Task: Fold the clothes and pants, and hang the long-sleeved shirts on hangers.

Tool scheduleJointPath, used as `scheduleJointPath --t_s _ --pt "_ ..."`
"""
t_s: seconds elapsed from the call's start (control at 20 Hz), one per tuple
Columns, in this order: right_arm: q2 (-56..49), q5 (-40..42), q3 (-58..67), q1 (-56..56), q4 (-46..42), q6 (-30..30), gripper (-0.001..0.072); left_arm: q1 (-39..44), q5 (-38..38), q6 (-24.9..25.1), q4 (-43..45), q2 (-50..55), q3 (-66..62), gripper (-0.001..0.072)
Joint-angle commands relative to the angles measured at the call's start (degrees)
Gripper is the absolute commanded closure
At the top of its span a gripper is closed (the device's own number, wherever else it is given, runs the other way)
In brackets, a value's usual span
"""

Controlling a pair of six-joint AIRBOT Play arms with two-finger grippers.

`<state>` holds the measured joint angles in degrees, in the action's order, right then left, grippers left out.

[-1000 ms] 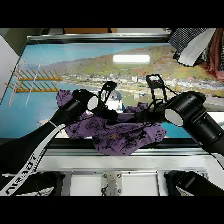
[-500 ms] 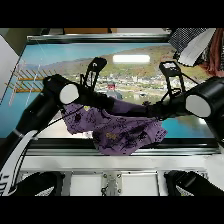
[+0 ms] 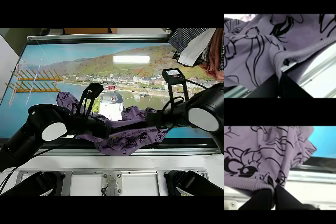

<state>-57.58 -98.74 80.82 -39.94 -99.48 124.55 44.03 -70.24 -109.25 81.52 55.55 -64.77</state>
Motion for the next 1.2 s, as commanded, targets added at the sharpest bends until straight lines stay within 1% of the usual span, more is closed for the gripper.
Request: scheduleJointPath --t_s 0.0,0.15,0.25,0.5,0.55,0.6,0.65,0.7,0.85,0.95,1.0,1.15 --pt "-3.7 5.6 0.0 -0.2 -0.2 1.0 0.0683 -4.7 4.2 -1.1 -0.3 2.5 1.7 0.0688" --pt "-7.2 5.3 0.0 -0.2 0.1 1.0 0.0683 -8.6 4.8 -0.6 -0.7 4.8 1.7 0.0688" --pt "-8.3 5.3 0.0 -0.2 0.6 1.0 0.0683 -9.0 4.7 0.6 -0.7 4.8 1.7 0.0688" --pt "-8.8 5.3 0.0 -0.2 0.6 1.0 0.0682 -9.0 3.9 1.0 -0.6 4.1 1.8 0.0687" --pt "-8.8 5.3 0.0 -0.2 0.6 1.0 0.0682 -9.0 3.5 1.1 -0.6 4.1 1.8 0.0647" --pt "-8.8 5.3 0.0 -0.2 0.6 1.0 0.0682 -9.0 3.3 1.1 -0.7 4.1 1.8 0.0320" --pt "-8.8 5.3 0.0 -0.2 0.6 1.0 0.0682 -9.0 3.1 1.1 -0.7 4.1 1.7 0.0049" --pt "-8.8 5.3 0.0 -0.2 0.7 1.0 0.0682 -9.0 2.6 1.1 -0.7 4.0 1.7 -0.0002" --pt "-8.9 5.3 0.0 -0.2 0.7 1.0 0.0682 -10.0 1.9 1.5 -0.6 1.5 1.7 -0.0002" --pt "-8.9 5.3 0.0 -0.2 0.7 1.0 0.0682 -12.9 1.8 1.5 -0.5 -1.4 1.7 -0.0002" --pt "-8.9 5.3 0.0 -0.2 0.7 1.0 0.0682 -15.3 1.7 1.7 -0.4 -3.1 1.7 -0.0002" --pt "-8.9 5.3 0.0 -0.2 0.7 1.0 0.0682 -26.3 1.9 7.3 0.0 -6.8 1.7 -0.0001"
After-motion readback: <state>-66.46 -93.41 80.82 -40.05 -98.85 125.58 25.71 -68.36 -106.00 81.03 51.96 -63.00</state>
